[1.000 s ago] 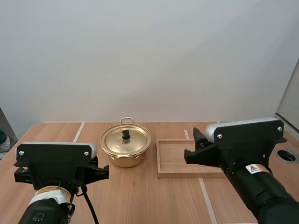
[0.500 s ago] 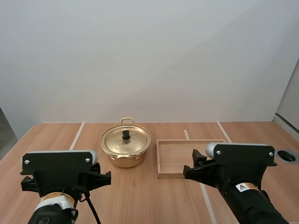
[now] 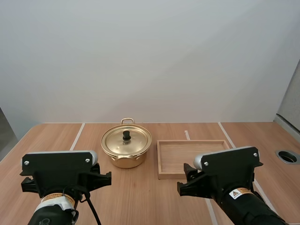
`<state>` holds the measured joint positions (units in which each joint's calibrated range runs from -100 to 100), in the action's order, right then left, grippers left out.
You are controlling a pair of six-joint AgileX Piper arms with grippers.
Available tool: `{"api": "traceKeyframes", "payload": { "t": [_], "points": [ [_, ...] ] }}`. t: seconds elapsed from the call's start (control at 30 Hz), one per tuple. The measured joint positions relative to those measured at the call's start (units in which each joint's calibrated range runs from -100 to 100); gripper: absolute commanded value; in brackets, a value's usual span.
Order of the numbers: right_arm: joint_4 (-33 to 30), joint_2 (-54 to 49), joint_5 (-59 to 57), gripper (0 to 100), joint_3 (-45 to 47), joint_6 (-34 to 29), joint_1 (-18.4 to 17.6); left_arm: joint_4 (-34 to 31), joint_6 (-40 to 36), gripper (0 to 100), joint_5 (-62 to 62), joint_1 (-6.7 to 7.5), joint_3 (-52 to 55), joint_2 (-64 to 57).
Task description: Open the pot, put the pineapple inside, and close it
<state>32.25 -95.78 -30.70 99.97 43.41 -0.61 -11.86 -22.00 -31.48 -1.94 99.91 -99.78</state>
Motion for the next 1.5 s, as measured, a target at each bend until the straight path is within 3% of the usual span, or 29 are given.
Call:
{"api": "traceKeyframes", "payload": {
  "t": [0.1,0.13,0.63,0.77,0.93,1.03,1.13,1.23,1.3,1.4,1.5],
  "points": [
    [-0.02,-1.02,0.0,100,0.0,0.0,-0.54,0.0,0.0,6,0.0,0.0,0.0,0.0],
    [-0.02,-1.12,0.0,100,0.0,-0.11,-0.62,0.0,0.0,0,0.0,0.0,0.0,0.0],
    [-0.47,-1.12,0.0,100,0.0,-2.24,-0.62,2.04,0.0,0,0.96,0.0,0.0,0.0],
    [-1.86,-1.12,4.51,100,0.0,-5.95,-0.62,4.63,1.54,0,5.88,0.0,0.0,0.0],
    [-20.69,-1.12,10.07,100,0.0,-27.64,0.24,4.97,5.26,0,2.14,0.0,0.09,0.0],
    [-31.01,-1.12,9.12,100,0.0,-36.81,0.5,5.08,5.82,0,1.44,0.0,0.09,0.0],
    [-36.12,-1.14,4.23,100,0.0,-40.1,0.61,5.19,5.93,0,1.44,0.0,0.09,0.0],
    [-37.34,-1.14,1.59,100,0.0,-40.6,0.61,5.19,5.93,0,1.44,0.0,0.09,0.0],
    [-37.34,-1.14,1.24,71,0.0,-40.6,0.61,5.19,5.93,0,1.44,0.0,0.09,0.0],
    [-37.44,-1.14,1.19,0,0.0,-40.6,0.61,5.19,5.93,0,1.44,0.0,0.09,0.0],
    [-37.29,-1.14,1.03,0,0.0,-40.89,0.61,5.19,5.93,0,1.44,0.0,0.09,0.0]
  ]
}}
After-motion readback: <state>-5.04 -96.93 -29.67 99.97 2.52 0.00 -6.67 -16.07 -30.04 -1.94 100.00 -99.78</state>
